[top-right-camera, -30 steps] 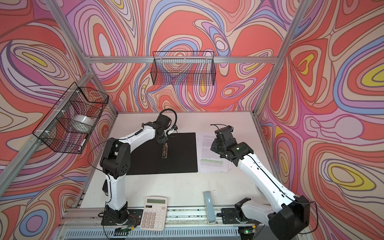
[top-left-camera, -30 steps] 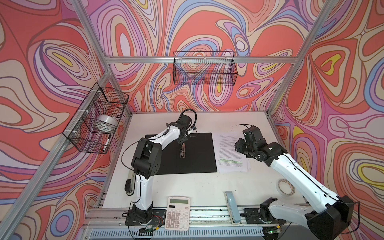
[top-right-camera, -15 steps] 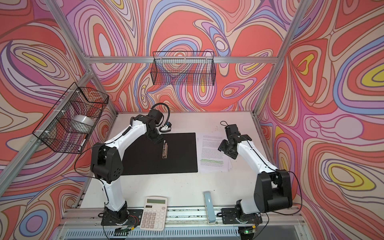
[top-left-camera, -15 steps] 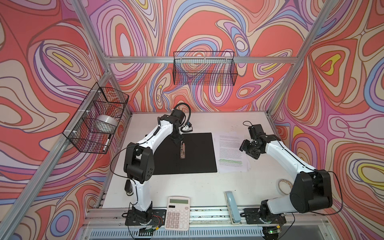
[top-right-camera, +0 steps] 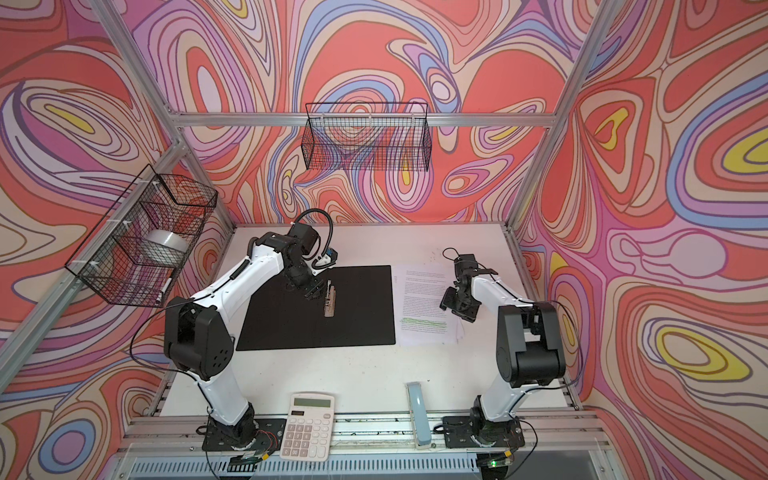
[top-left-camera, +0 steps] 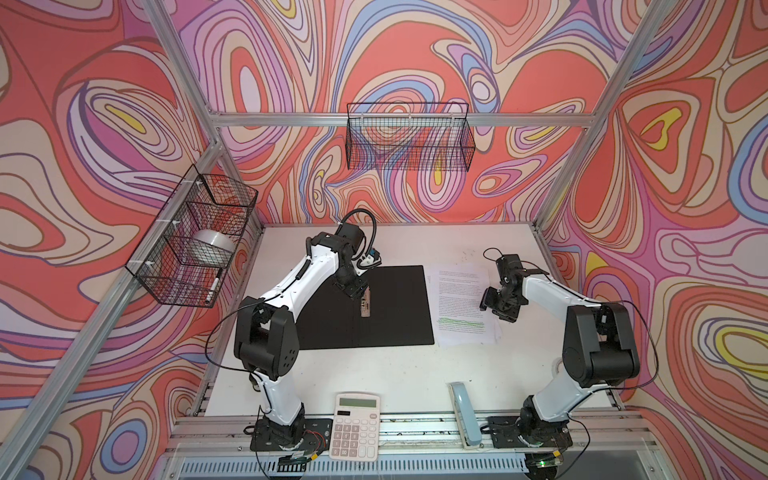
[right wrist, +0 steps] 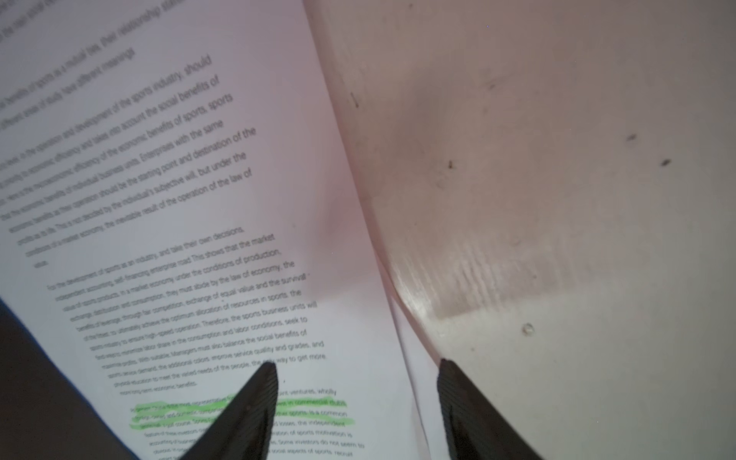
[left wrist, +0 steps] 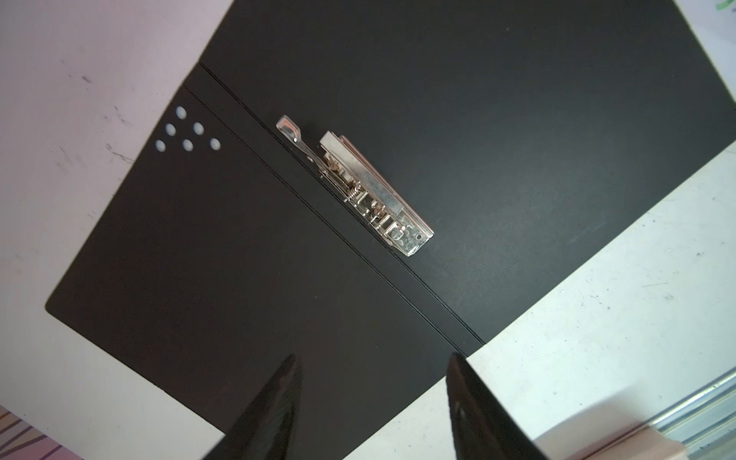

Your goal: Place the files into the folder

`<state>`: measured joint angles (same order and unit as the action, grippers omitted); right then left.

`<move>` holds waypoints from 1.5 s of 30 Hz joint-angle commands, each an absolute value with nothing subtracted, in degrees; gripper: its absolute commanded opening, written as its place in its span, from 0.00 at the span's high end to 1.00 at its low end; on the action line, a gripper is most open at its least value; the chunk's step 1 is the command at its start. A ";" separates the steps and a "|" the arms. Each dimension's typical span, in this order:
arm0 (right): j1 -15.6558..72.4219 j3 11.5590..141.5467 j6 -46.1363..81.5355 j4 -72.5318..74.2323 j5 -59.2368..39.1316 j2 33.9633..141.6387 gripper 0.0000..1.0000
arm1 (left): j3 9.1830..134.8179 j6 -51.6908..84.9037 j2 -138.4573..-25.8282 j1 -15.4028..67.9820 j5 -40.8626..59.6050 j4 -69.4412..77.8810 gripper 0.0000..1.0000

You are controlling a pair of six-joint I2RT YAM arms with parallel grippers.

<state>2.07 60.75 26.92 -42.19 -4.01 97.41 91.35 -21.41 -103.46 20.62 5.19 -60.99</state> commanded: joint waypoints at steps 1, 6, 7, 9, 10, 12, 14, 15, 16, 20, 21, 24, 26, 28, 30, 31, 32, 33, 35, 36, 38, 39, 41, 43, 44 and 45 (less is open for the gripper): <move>1.74 61.69 24.02 -40.88 -4.80 99.82 0.33 | 90.48 -20.24 -101.37 19.81 6.96 -62.62 0.41; 1.75 63.06 22.41 -41.21 -4.78 101.21 0.35 | 89.42 -19.82 -101.03 19.40 7.30 -62.23 0.41; 1.75 63.23 22.16 -41.29 -4.82 102.70 0.36 | 89.34 -19.77 -100.94 19.28 7.52 -62.23 0.41; 1.76 63.37 21.78 -41.29 -4.74 103.33 0.38 | 89.13 -19.59 -100.87 19.17 7.86 -62.23 0.41; 1.71 63.37 21.58 -41.27 -4.62 103.68 0.39 | 88.93 -19.48 -100.86 19.16 7.85 -62.23 0.41; 1.76 63.37 21.16 -41.15 -4.65 104.36 0.42 | 88.53 -19.41 -100.81 18.99 8.02 -62.14 0.41; 1.75 63.33 21.10 -41.05 -4.56 104.89 0.47 | 88.12 -19.12 -100.65 19.06 8.26 -62.05 0.41; 1.76 63.29 21.09 -40.99 -4.35 104.94 0.49 | 87.87 -19.00 -100.57 19.01 8.41 -61.98 0.42; 1.76 63.12 21.09 -40.87 -4.25 104.88 0.51 | 87.67 -18.95 -100.42 18.99 8.52 -61.90 0.42; 1.74 62.76 21.21 -40.49 -3.61 104.09 0.62 | 87.01 -18.92 -100.10 18.99 8.47 -61.70 0.42; 1.71 62.75 21.10 -40.36 -3.38 103.77 0.67 | 86.95 -18.92 -100.02 18.94 8.53 -61.73 0.42; 1.74 62.73 21.03 -40.28 -2.85 102.81 0.79 | 86.71 -18.81 -99.93 18.98 8.60 -61.70 0.42; 1.76 62.74 20.95 -40.40 -2.34 102.02 0.87 | 86.66 -18.77 -99.84 18.87 8.63 -61.53 0.42; 1.75 63.05 20.69 -40.73 -2.03 101.86 0.94 | 86.57 -18.72 -99.67 18.80 8.86 -61.53 0.42; 1.74 63.62 20.30 -41.66 -1.24 100.30 0.99 | 86.56 -18.70 -99.64 18.78 9.01 -61.52 0.42; 1.76 63.97 20.08 -41.99 -0.80 99.88 1.00 | 86.57 -18.64 -99.66 18.79 9.12 -61.52 0.42; 1.75 64.22 19.79 -42.43 -0.25 99.40 1.00 | 86.62 -18.63 -99.66 18.81 9.14 -61.52 0.42; 1.73 64.46 19.79 -42.98 0.47 98.95 1.00 | 86.62 -18.48 -99.67 18.75 9.39 -61.52 0.42; 1.74 64.92 19.87 -43.85 1.20 98.06 0.95 | 86.88 -18.49 -99.76 18.73 10.33 -61.78 0.42; 1.69 65.16 20.14 -44.48 0.94 97.71 0.83 | 87.15 -18.46 -99.84 18.75 11.57 -62.16 0.42; 1.71 65.23 21.09 -45.14 -0.50 96.87 0.71 | 88.31 -18.70 -100.29 18.86 15.71 -63.28 0.41; 1.76 64.89 21.84 -45.21 -1.11 96.26 0.66 | 89.29 -18.48 -100.76 19.05 17.69 -63.81 0.41; 1.71 64.45 23.05 -45.53 -2.68 95.48 0.60 | 91.92 -17.62 -102.34 20.29 20.26 -64.46 0.41; 1.63 63.99 23.97 -45.53 -5.47 95.02 0.57 | 95.33 -16.15 -104.66 22.67 21.36 -64.47 0.40; 1.67 63.74 24.55 -45.65 -6.72 94.92 0.56 | 97.16 -14.93 -106.14 24.45 22.02 -64.07 0.40; 1.55 63.53 25.15 -45.88 -7.79 94.88 0.56 | 99.39 -13.75 -107.98 26.20 22.38 -63.99 0.39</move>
